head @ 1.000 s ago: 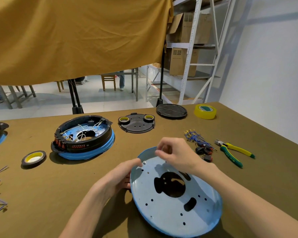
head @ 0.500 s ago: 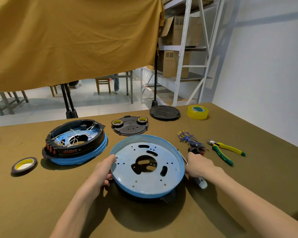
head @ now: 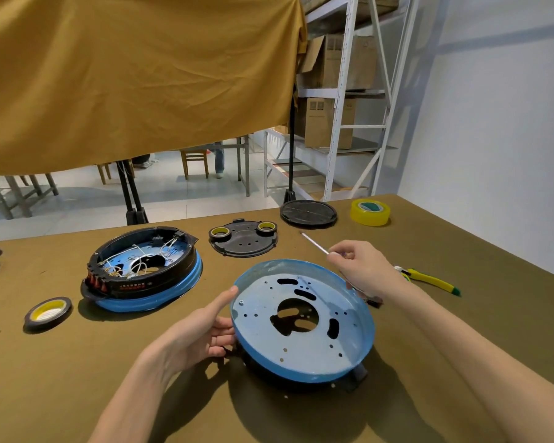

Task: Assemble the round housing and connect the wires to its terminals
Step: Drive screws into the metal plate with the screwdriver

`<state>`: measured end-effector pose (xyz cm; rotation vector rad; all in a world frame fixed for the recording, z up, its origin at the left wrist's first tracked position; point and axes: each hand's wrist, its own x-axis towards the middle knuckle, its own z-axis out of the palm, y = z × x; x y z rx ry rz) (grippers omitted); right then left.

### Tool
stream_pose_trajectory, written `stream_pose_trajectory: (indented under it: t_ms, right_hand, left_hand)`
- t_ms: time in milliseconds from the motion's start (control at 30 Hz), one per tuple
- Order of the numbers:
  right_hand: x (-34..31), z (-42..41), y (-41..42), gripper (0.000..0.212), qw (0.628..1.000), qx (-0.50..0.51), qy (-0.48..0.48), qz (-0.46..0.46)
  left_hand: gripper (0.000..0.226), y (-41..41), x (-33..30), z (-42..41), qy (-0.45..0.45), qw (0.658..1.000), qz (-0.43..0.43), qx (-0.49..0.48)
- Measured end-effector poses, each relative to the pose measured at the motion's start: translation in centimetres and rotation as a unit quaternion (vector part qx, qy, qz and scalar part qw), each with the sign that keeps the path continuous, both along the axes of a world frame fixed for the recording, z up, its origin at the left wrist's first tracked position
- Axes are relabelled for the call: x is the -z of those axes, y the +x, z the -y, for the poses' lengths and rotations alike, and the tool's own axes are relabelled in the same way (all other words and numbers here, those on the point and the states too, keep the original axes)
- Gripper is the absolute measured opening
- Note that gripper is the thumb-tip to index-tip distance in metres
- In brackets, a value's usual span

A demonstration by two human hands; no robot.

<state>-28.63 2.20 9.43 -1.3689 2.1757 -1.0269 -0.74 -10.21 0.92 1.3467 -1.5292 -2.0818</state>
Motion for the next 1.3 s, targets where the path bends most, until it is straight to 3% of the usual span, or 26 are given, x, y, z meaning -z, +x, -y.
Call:
stream_pose_trajectory:
  t_ms: [133,267,500,633,833,1300]
  right_hand:
    - [-0.7,0.5,1.5,0.034,0.994,-0.065,-0.063,0.061]
    - [-1.2,0.8,2.6,0.037,0.967,-0.038,-0.196,0.159]
    - [-1.4,1.7,2.9,0.02,0.925,-0.025,-0.284,0.253]
    - [-0.8,2.0,3.6,0.015,0.921,-0.026,-0.321,0.221]
    - [-0.4,2.1,5.0,0.022,0.932,-0.085,-0.336,0.104]
    - [-0.3,2.3,6.9,0.025,0.936,-0.134,-0.321,0.051]
  left_hand:
    - [0.094,-0.1,-0.2,-0.5,0.049,0.998,-0.027,0.004]
    - [0.094,-0.4,0.0,-0.8,0.065,0.997,-0.044,0.003]
    - [0.092,-0.8,0.8,-0.9,0.068,0.995,-0.069,-0.009]
    - [0.09,-0.6,1.0,-0.7,0.077,0.994,-0.076,-0.01]
    - [0.095,-0.8,1.4,-0.9,0.041,0.997,-0.063,-0.017]
    - [0.102,0.0,0.8,-1.0,0.026,0.998,-0.023,0.051]
